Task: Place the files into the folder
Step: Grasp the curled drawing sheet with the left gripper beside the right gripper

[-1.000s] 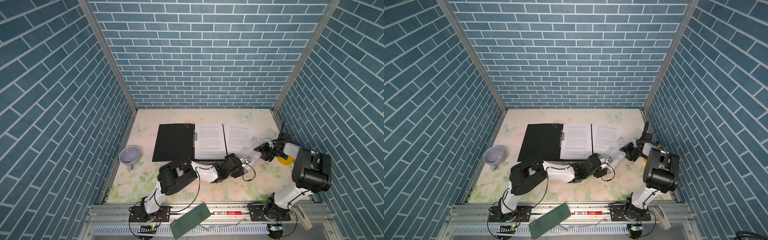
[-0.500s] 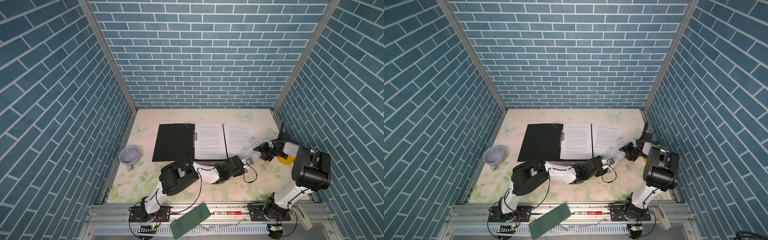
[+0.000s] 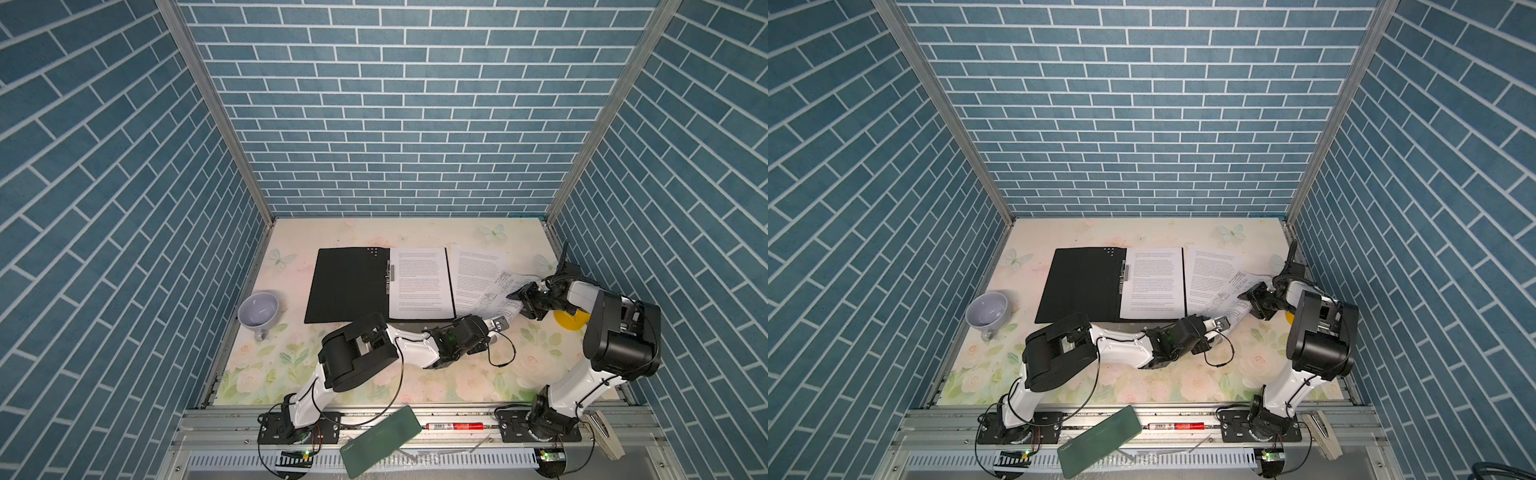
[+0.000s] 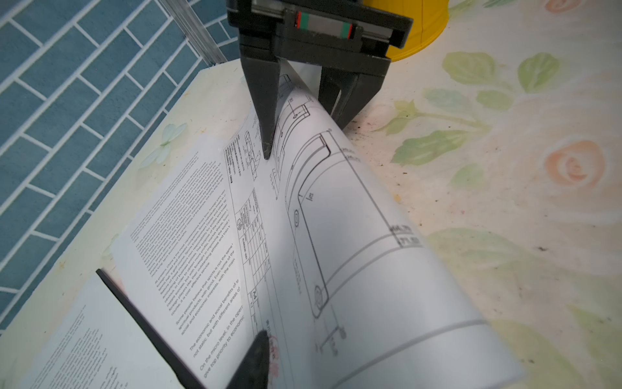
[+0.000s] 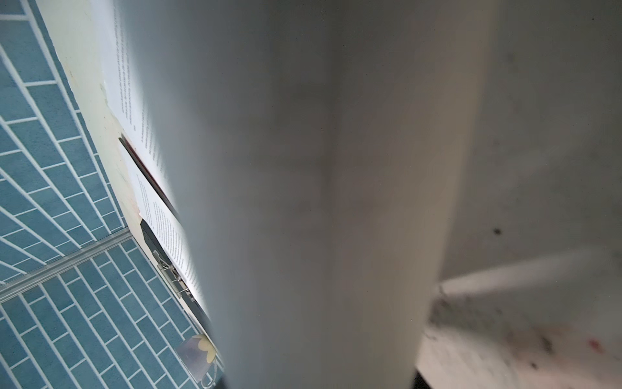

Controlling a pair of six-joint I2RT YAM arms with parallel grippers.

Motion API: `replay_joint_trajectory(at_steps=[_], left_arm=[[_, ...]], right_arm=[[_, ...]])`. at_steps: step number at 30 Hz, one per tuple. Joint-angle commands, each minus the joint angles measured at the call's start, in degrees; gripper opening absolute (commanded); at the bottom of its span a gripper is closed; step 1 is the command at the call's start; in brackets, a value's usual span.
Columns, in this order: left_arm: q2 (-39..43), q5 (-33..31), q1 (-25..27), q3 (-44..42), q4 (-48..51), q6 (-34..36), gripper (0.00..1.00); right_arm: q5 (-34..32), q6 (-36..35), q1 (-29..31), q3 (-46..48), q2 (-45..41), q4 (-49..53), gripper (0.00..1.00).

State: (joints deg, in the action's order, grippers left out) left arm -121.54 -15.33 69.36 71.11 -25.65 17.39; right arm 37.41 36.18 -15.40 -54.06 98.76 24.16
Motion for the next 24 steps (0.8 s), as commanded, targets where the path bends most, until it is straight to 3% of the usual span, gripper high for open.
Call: replay_joint_trajectory(at_steps=[1,13,24], left_arm=[[-0.5,-0.8,0.5,1.9,-0.3,-0.1,0.32],[0.1,-2.9,0.5,3.4,-0.3,0.5,0.17],[-0.8,-8.9,0.7,10.2,7.4,3.4,0.1]], right_arm=[[0.8,0.8,-0.4,-2.4,1.0,3.3,0.49],[1.1,-0.7,-0.3,-5.2,1.7,6.4,0.53],[2.2,-1.2,-1.1,-5.8,0.3,7.9,0.69]])
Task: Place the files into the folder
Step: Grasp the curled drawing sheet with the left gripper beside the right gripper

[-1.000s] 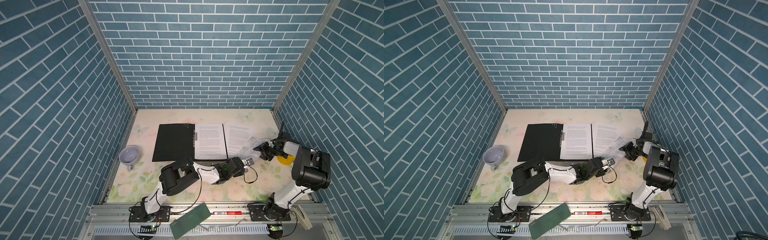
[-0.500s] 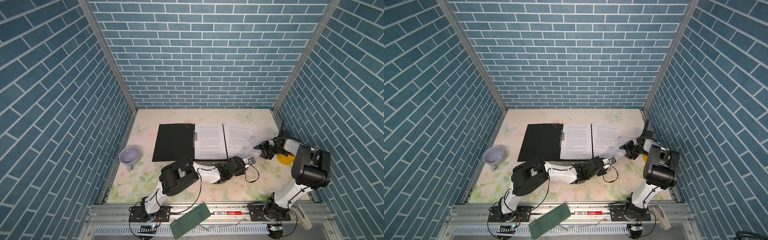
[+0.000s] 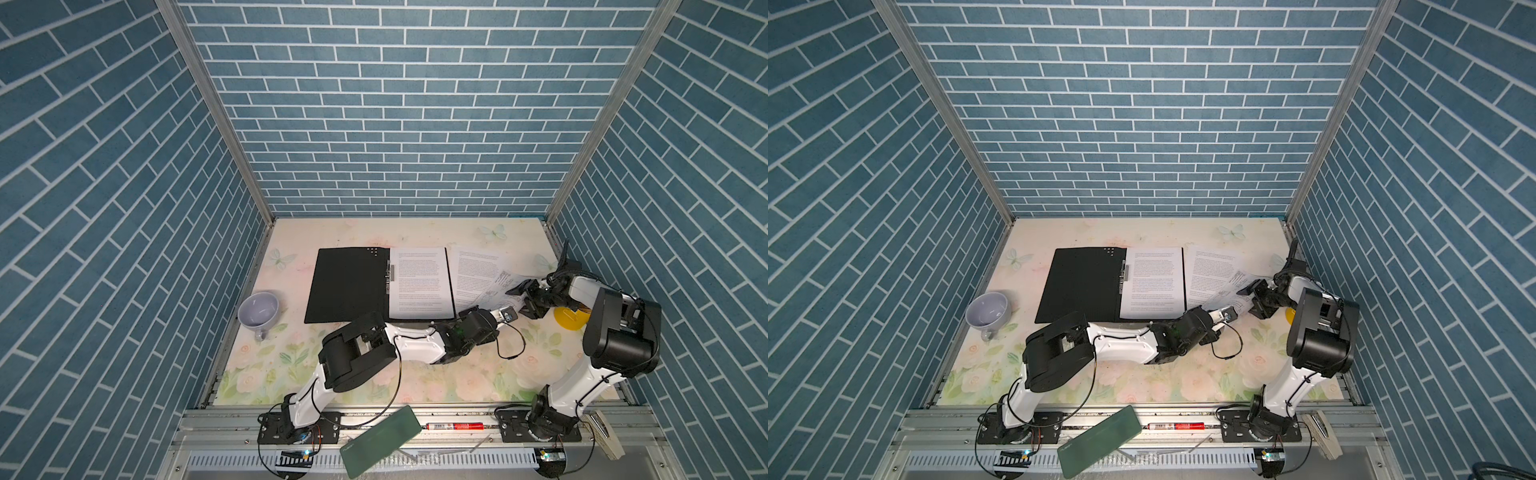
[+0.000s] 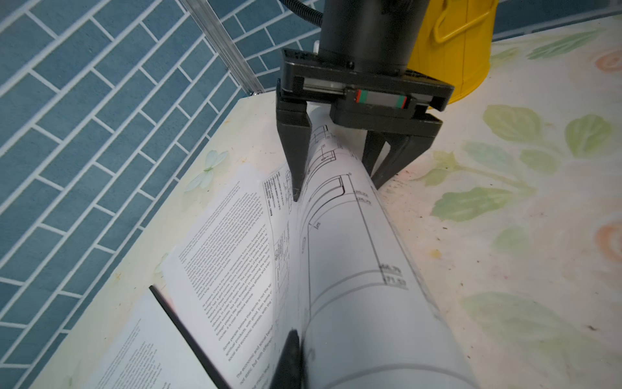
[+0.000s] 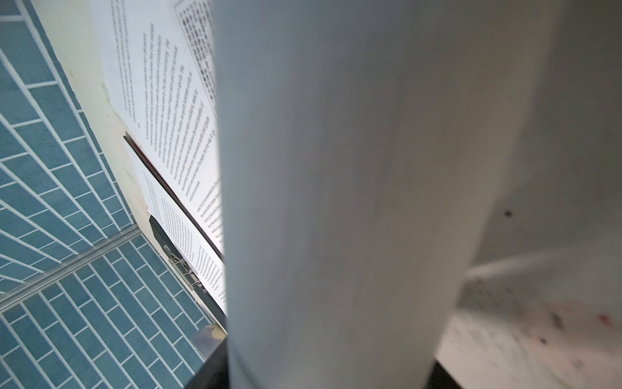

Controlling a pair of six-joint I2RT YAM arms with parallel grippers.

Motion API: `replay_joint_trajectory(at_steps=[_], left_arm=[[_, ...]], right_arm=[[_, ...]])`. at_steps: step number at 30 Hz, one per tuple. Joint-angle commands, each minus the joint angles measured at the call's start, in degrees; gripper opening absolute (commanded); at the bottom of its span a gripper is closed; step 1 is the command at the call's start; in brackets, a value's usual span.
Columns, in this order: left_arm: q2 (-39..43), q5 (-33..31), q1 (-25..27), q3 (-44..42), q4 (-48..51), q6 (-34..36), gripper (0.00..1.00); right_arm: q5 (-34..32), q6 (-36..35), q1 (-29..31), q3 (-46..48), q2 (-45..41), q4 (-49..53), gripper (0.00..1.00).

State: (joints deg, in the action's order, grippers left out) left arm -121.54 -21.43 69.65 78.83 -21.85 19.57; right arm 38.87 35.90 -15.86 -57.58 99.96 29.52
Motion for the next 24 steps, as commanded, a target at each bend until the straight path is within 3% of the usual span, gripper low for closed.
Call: replay_joint_trajectory(at_steps=[1,7,24], left_arm=[[-1.0,-3.4,0.3,3.4,4.7,1.6,0.1],[-2.9,-6.5,0.3,7.9,9.2,2.1,0.07],[-4.2,-6.5,0.3,11.3,14.6,-0.5,0.06]], right_arm=[[0.7,-1.1,-0.9,-2.5,-1.2,3.0,0.7],[1.5,-1.0,-2.2,-2.9,-2.9,4.7,0.75],[3.1,0.9,-4.7,-1.1,-6.8,7.4,0.74]])
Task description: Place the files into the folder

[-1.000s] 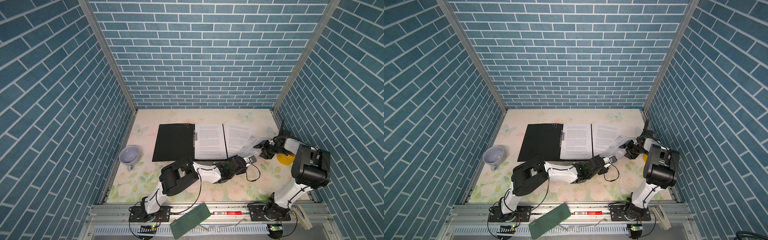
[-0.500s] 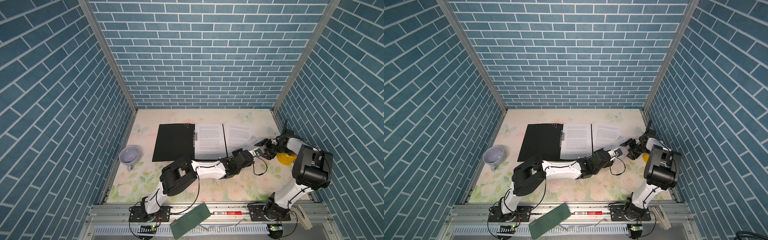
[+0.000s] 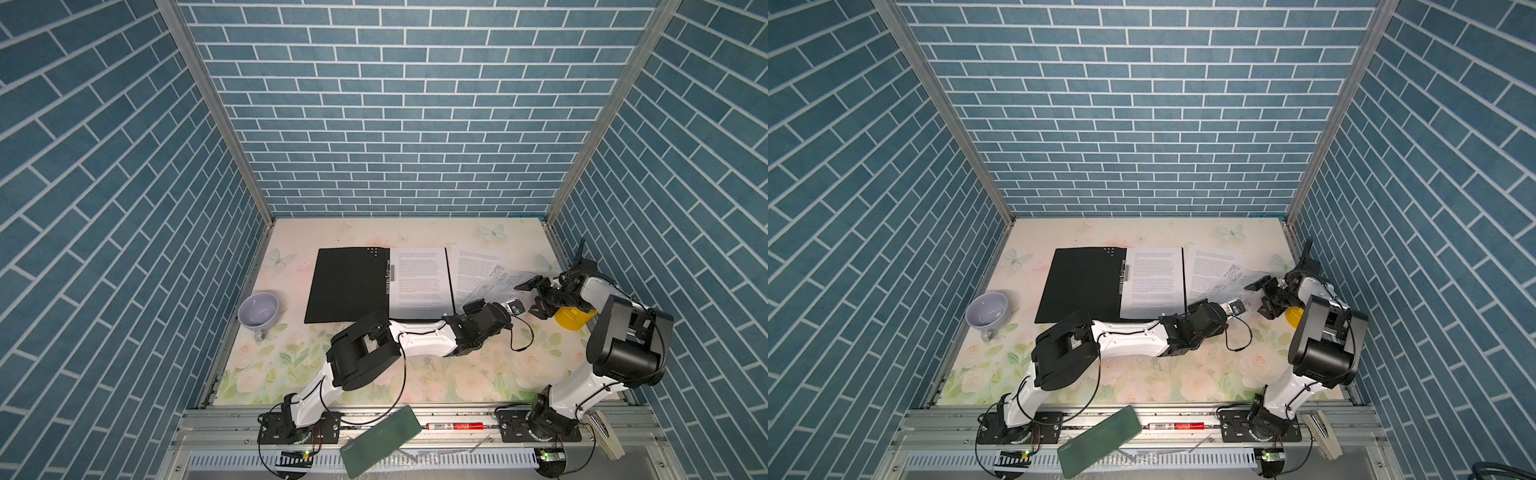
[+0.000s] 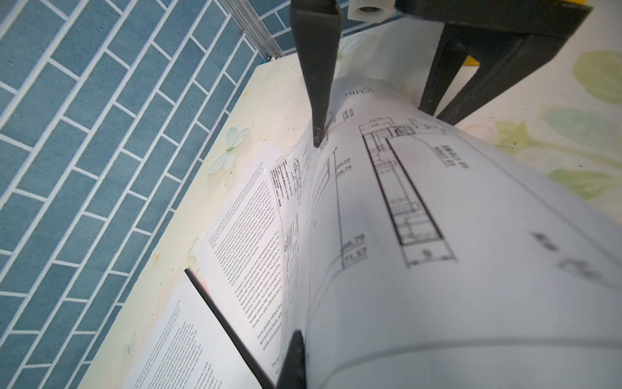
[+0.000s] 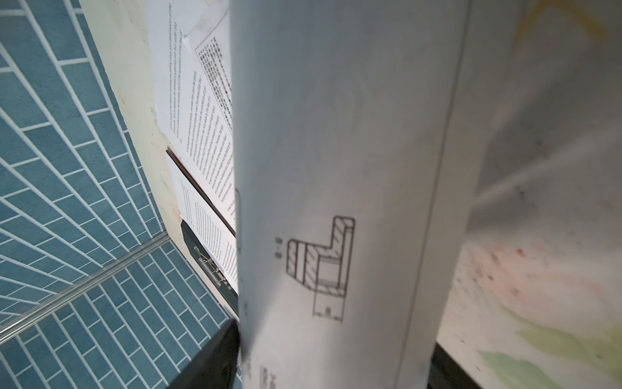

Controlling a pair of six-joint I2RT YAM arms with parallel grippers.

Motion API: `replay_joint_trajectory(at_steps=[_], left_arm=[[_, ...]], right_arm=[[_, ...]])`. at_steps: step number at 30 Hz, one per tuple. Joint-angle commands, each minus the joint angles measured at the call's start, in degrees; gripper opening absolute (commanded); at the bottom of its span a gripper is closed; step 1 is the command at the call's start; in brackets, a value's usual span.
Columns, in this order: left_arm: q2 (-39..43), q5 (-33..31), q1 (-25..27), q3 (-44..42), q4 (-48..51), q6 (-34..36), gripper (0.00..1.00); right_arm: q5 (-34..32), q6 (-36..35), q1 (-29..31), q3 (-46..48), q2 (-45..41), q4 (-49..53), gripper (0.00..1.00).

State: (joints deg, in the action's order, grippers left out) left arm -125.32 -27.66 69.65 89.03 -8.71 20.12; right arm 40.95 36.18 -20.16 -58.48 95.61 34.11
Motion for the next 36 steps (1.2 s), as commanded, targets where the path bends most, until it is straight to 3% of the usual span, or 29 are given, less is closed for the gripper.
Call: replay_joint_trajectory(at_steps=[1,20,36], left_arm=[[-0.5,-0.1,0.4,1.0,1.5,-1.0,0.07],[0.2,0.9,0.7,-0.2,2.2,-2.3,0.07],[-0.2,0.4,1.1,-0.5,4.0,-4.5,0.07]], right_arm=[[1.0,0.6,-0.5,-0.1,-2.6,3.1,0.73],[0.2,0.3,-1.9,-1.4,-5.3,7.6,0.56],[-0.4,0.1,-2.5,-3.4,-6.9,10.2,0.54]])
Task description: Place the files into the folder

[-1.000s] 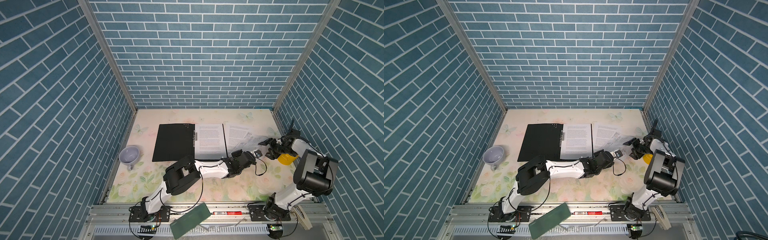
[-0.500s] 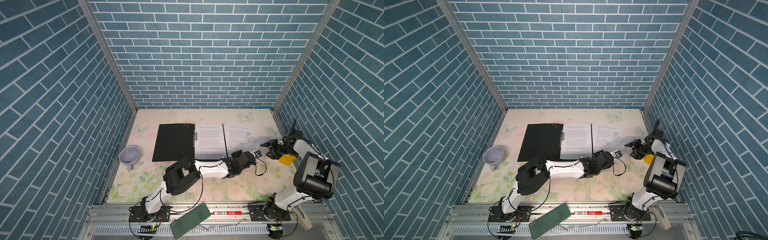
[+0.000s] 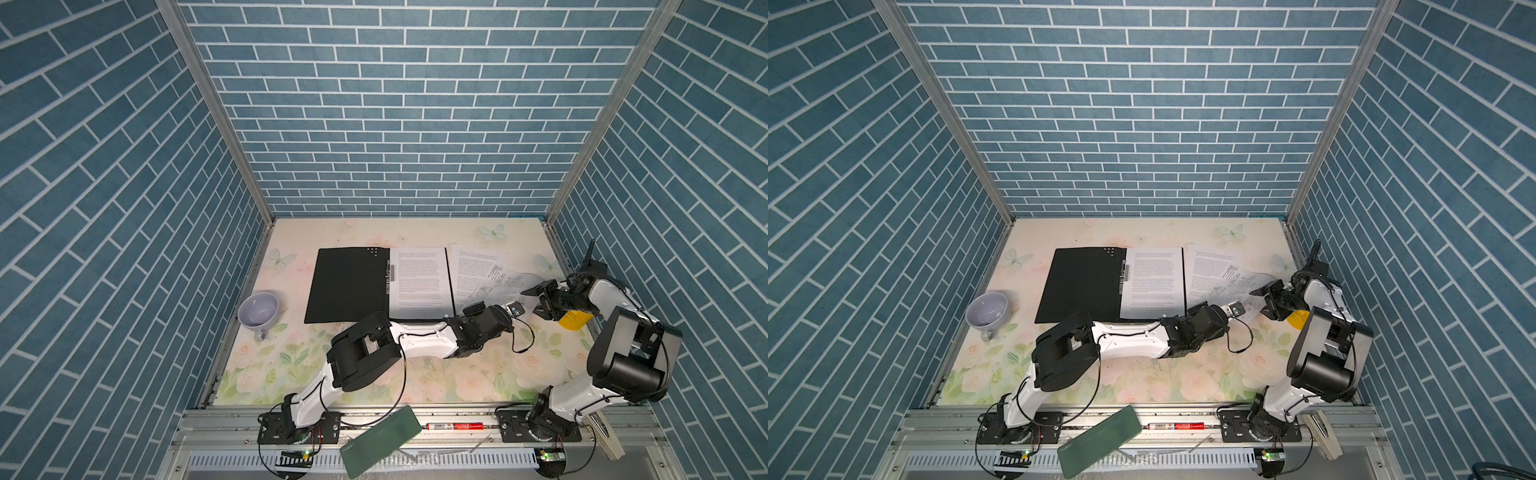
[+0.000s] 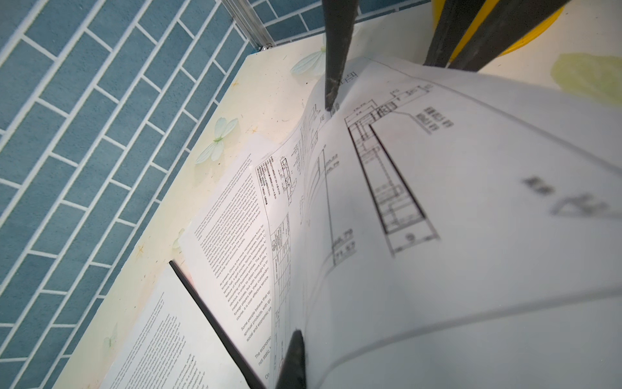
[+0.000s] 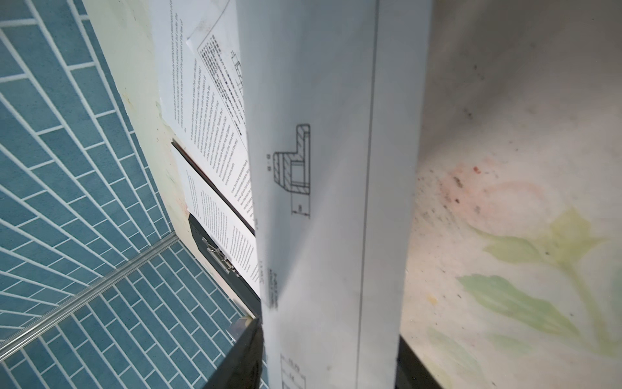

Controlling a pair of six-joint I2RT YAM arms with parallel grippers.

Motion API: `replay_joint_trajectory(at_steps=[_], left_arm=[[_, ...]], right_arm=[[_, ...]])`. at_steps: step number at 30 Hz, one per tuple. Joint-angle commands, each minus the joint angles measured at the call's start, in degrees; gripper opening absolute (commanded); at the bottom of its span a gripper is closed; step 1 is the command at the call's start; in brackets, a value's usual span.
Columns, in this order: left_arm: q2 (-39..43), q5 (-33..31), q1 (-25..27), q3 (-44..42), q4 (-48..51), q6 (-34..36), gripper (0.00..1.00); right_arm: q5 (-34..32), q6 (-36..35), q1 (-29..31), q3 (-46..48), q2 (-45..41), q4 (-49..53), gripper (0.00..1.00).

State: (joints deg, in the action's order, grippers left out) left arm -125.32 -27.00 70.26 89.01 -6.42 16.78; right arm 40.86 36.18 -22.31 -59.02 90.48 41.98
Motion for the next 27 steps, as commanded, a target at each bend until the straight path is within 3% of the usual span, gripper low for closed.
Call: replay_joint_trajectory(at_steps=[1,12,27], left_arm=[[-0.3,-0.4,0.5,-0.5,1.9,-1.3,0.07],[-0.4,-0.1,0.4,-0.6,2.4,-2.4,0.07],[-0.1,0.9,1.3,-0.5,-0.3,-2.5,0.07]], right_arm=[[-0.3,0.2,-0.3,-3.0,-1.9,2.3,0.54],[-0.7,0.3,-0.3,-4.4,-2.5,3.8,0.51],[-0.4,1.7,-0.4,-3.8,-2.4,2.6,0.26]])
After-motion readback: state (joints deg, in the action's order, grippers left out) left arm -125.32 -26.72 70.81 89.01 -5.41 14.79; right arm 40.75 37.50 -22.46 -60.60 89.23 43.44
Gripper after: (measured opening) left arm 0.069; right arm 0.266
